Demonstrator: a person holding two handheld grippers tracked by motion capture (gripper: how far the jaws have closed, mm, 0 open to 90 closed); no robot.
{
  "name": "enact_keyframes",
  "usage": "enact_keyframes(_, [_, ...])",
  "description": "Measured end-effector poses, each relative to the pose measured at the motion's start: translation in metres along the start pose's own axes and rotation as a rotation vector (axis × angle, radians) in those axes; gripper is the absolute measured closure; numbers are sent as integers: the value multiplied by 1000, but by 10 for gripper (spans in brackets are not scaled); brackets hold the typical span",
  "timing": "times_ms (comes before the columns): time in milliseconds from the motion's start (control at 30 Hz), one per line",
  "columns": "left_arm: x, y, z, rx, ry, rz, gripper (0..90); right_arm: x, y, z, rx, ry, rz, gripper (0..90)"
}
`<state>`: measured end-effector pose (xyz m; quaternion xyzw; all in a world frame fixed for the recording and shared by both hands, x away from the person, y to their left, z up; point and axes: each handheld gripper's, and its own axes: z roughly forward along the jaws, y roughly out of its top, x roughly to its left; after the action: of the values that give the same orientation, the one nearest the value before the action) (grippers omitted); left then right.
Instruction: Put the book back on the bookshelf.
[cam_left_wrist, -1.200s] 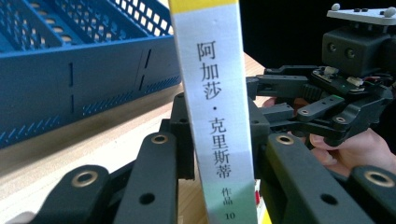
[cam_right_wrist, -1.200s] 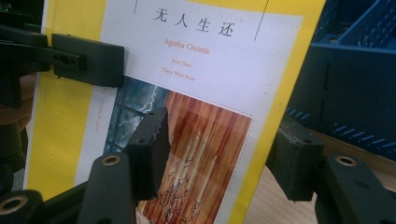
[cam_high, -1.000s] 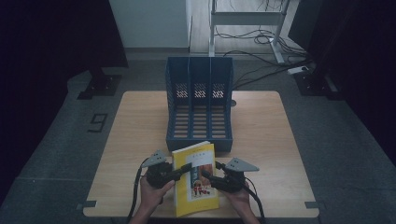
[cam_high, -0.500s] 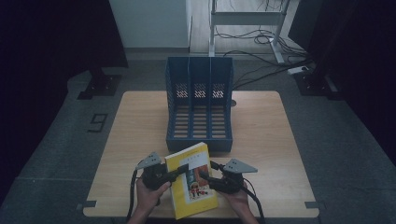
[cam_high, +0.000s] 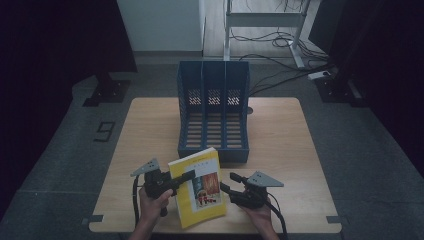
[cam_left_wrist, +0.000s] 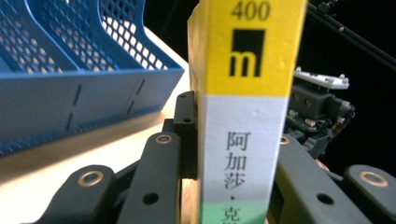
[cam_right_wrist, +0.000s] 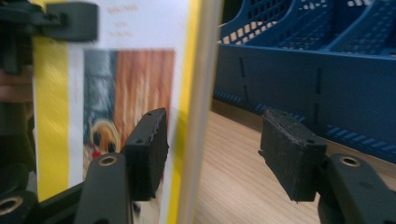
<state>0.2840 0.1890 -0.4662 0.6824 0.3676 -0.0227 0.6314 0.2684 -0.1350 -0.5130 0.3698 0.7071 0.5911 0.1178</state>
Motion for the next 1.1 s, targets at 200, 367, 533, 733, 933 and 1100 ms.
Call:
enact_keyframes(200, [-7,8,-3,-7,6,34,747,-5,-7,-3,19,-37,7,407])
enact_keyframes(367, [-7,10,-6,-20,9,44,746,-9,-10,-3,26,-53,13,407])
enact_keyframes(533, [-6,12,-11,-33,25,52,746,-19,-15,-1,69,-86,41,405])
enact_keyframes(733, [-9,14,-15,-46,35,70,745,-26,-21,5,140,-132,58,401])
enact_keyframes(933, [-11,13,-19,-55,31,59,746,-27,-25,16,220,-177,34,398])
enact_keyframes(1100, [-12,11,-23,-71,53,46,746,-30,-25,21,244,-186,51,398])
